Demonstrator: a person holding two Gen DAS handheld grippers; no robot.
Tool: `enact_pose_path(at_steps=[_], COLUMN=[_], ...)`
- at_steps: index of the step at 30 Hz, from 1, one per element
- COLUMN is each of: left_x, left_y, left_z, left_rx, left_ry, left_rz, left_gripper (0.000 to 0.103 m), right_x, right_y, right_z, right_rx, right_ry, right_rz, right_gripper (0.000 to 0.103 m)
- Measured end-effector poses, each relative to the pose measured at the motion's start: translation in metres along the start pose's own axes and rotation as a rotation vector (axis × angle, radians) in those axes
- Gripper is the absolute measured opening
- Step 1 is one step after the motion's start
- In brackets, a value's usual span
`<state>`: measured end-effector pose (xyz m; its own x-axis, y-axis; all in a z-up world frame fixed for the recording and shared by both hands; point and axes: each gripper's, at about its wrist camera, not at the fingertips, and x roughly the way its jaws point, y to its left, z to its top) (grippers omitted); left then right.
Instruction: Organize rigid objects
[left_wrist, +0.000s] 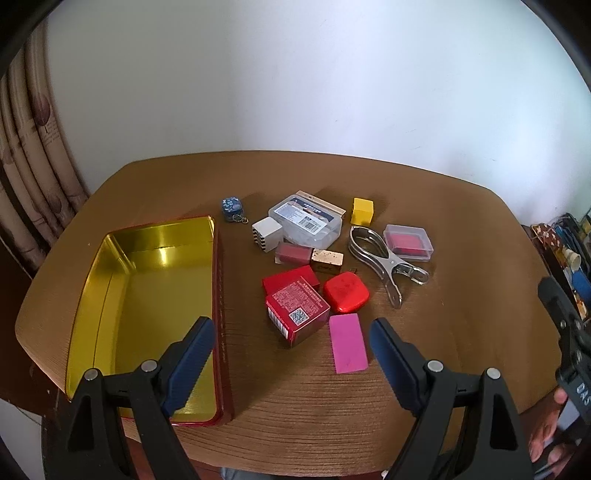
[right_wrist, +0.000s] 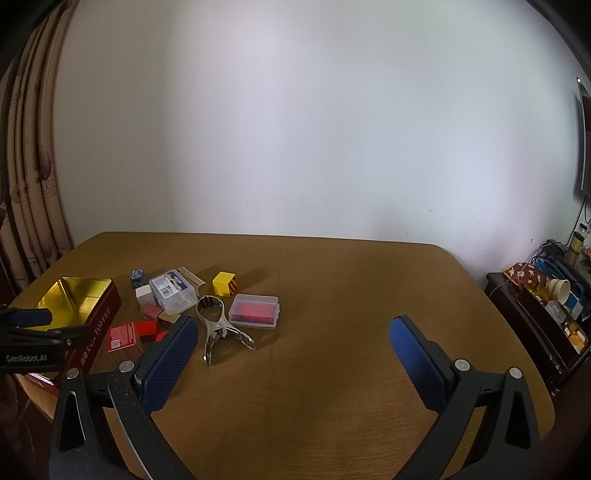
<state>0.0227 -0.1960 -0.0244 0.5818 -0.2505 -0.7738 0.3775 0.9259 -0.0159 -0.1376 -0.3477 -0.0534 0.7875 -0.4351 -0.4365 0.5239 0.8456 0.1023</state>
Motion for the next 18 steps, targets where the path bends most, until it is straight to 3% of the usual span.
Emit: enact_pose_path(at_steps=[12,18], left_x=[0.038,0.061], left_y=[0.004,0.018], left_z=[0.012,0.025], left_rx=[-0.097,-0.188], left_ry=[0.082,0.164], left_rz=[0.021,-0.012], left_gripper=[0.088,0.088], right_x=[0.012,0.018], right_y=[-0.010,-0.018], right_z=[-0.006,-0.008], right_rx=[0.024,0.047], right_ry=[0.043,0.069], right_rz=[0.019,0.031], right_gripper=[0.103,0.103])
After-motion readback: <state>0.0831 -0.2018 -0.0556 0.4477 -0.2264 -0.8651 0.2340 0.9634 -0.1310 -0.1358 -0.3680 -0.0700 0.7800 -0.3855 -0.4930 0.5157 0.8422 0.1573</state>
